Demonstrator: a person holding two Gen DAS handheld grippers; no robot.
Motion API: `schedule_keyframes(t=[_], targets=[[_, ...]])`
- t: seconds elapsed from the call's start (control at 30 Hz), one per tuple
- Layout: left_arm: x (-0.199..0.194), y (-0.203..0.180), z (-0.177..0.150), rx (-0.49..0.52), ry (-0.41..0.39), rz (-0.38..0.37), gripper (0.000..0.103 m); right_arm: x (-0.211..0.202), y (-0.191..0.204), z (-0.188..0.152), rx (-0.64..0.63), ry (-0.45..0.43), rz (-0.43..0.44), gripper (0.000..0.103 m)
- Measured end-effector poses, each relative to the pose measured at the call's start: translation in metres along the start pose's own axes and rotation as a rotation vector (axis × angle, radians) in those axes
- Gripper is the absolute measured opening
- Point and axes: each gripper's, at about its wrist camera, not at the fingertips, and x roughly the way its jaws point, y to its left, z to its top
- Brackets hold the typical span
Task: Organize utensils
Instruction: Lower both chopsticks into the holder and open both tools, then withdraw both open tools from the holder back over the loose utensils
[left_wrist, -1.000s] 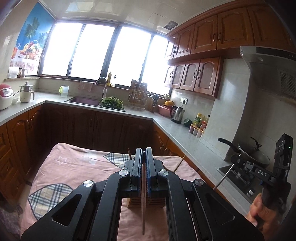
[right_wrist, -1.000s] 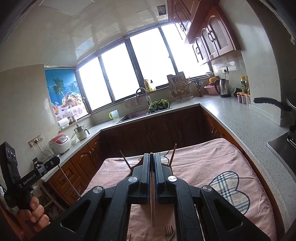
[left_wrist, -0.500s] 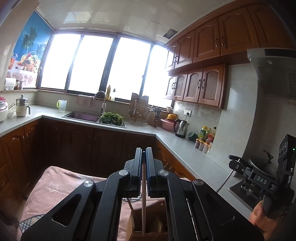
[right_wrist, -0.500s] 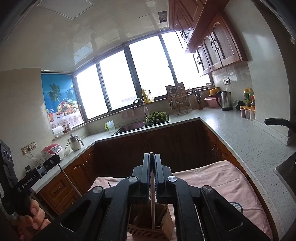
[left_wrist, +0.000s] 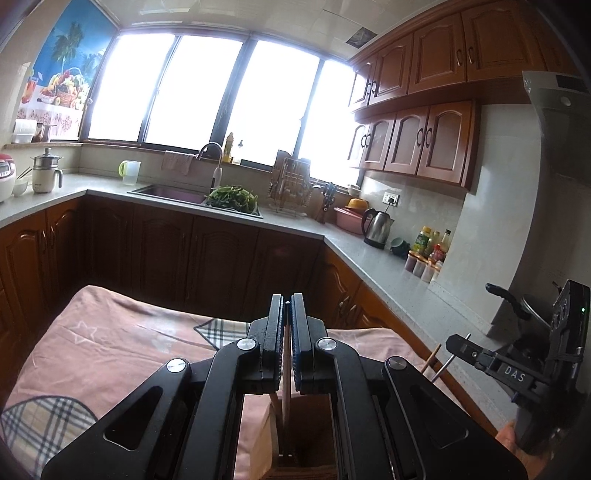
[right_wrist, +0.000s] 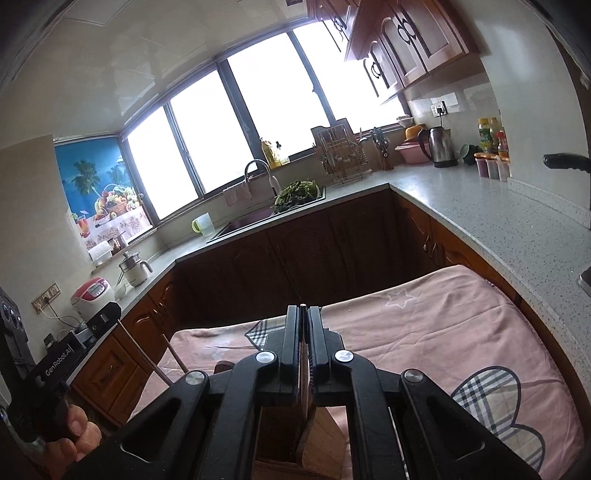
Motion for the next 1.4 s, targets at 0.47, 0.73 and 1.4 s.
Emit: schedule_keyframes(t=[0.47, 0.73, 1.4], targets=[[0.012, 0.007, -0.012, -0.007, 0.043, 0.015, 0.003, 0.009, -0.001, -0.007, 0.011, 0.033, 0.003, 0.004], [0.009, 0.007, -0.01, -0.005, 0.053, -0.001, 0.003, 0.011, -0.002, -0.004, 0.021, 0.057, 0.017, 0.009], [-0.034, 0.021, -0.019, -0.029, 0.074, 0.057, 0.088, -0.031, -0.004, -0.014, 0.066, 0.035, 0.058, 0.073]])
